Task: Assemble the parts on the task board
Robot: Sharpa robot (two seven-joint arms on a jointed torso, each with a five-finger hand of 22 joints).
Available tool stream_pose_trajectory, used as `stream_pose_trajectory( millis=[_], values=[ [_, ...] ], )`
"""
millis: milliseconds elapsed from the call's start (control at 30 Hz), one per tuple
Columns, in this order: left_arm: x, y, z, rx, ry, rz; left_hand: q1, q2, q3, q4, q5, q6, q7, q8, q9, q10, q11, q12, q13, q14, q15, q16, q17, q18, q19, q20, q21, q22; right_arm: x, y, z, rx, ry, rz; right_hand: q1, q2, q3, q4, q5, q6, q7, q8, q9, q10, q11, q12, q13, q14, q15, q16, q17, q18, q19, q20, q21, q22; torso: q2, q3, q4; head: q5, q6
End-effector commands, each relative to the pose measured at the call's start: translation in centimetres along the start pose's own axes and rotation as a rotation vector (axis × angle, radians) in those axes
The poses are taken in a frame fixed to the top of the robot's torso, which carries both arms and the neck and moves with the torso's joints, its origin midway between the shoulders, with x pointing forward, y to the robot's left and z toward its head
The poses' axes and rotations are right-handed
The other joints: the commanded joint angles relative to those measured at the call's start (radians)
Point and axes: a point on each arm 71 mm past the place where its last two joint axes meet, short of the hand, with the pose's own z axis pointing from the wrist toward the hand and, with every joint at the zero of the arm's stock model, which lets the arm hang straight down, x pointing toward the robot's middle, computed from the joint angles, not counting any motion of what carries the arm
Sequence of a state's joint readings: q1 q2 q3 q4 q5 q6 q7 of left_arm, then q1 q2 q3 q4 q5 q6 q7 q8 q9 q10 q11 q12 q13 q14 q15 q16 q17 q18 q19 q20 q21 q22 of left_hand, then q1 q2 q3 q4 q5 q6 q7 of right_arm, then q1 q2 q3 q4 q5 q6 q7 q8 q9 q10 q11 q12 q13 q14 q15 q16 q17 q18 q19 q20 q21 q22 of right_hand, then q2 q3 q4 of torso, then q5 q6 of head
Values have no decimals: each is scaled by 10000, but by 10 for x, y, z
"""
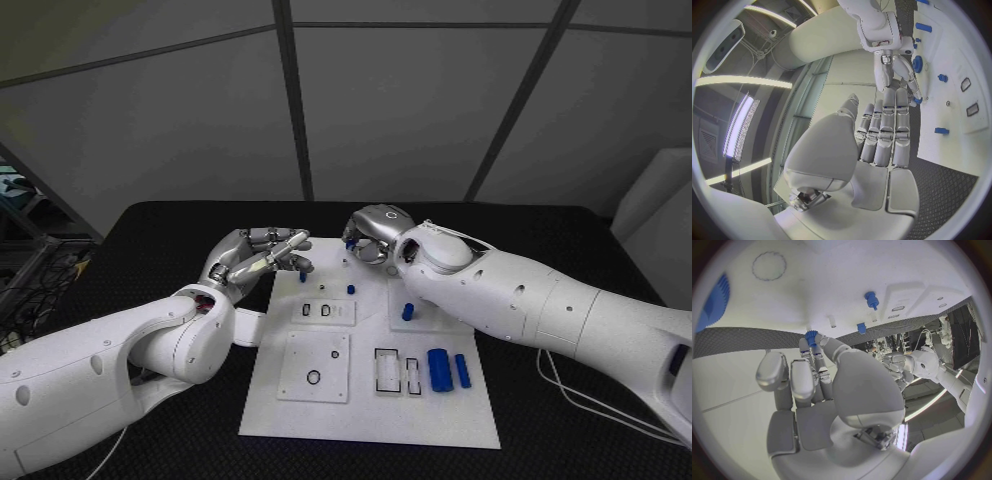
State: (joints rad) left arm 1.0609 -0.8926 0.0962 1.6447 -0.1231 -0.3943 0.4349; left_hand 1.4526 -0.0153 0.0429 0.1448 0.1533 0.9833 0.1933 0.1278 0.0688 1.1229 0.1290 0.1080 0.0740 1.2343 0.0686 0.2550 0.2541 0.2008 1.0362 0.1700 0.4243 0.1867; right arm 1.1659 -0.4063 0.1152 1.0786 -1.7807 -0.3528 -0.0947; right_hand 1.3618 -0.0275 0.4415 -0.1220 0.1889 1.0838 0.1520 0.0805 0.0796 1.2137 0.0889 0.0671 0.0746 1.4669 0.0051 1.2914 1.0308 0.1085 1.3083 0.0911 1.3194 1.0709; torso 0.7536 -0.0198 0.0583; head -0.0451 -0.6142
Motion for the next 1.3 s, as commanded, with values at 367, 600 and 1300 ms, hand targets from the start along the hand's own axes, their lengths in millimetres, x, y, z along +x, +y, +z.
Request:
stream_pose_trajectory(
  millis=[367, 600, 1300],
  values=[
    [3, -1, 1, 25, 239, -42, -107, 42, 6, 43, -50, -9, 71, -53, -14, 27, 69, -54, -8, -18, 34, -64, 19, -206, -31, 56, 36, 14, 1, -1, 1, 193, -34, -47, -10, -111, 84, -14, -34, 10, 22, -30, 5, 98, -58, -44, -8, 298, -34, 85, 22, -111, 20, 43, 53, -6, 22, 10, -11, 4, 15],
    [3, -1, 1, 1, 287, -64, -107, 42, 6, 43, -50, -9, 71, -53, -14, 27, 69, -54, -8, -18, 34, -64, 19, -206, -31, 56, 36, 14, 2, -2, 1, 291, 139, -76, -56, -202, 161, 10, -55, -102, 50, -118, -16, -102, -7, -62, -41, 257, 17, 61, -74, -73, -128, 77, -25, -182, 31, 6, -2, 1, 16],
    [1, -1, 1, -57, 301, -63, -130, 48, 1, 57, -56, -10, 76, -69, -14, 26, 76, -74, -6, -29, 42, -76, 38, -206, -42, 62, 32, 13, -3, -4, -5, 175, -6, 58, -325, -700, -211, 202, 22, -1318, 153, -155, -102, -2213, 337, 58, -93, -265, 287, -1099, -2025, 310, -1425, 349, -1258, -2233, 31, 20, -27, 6, 4]
  ],
)
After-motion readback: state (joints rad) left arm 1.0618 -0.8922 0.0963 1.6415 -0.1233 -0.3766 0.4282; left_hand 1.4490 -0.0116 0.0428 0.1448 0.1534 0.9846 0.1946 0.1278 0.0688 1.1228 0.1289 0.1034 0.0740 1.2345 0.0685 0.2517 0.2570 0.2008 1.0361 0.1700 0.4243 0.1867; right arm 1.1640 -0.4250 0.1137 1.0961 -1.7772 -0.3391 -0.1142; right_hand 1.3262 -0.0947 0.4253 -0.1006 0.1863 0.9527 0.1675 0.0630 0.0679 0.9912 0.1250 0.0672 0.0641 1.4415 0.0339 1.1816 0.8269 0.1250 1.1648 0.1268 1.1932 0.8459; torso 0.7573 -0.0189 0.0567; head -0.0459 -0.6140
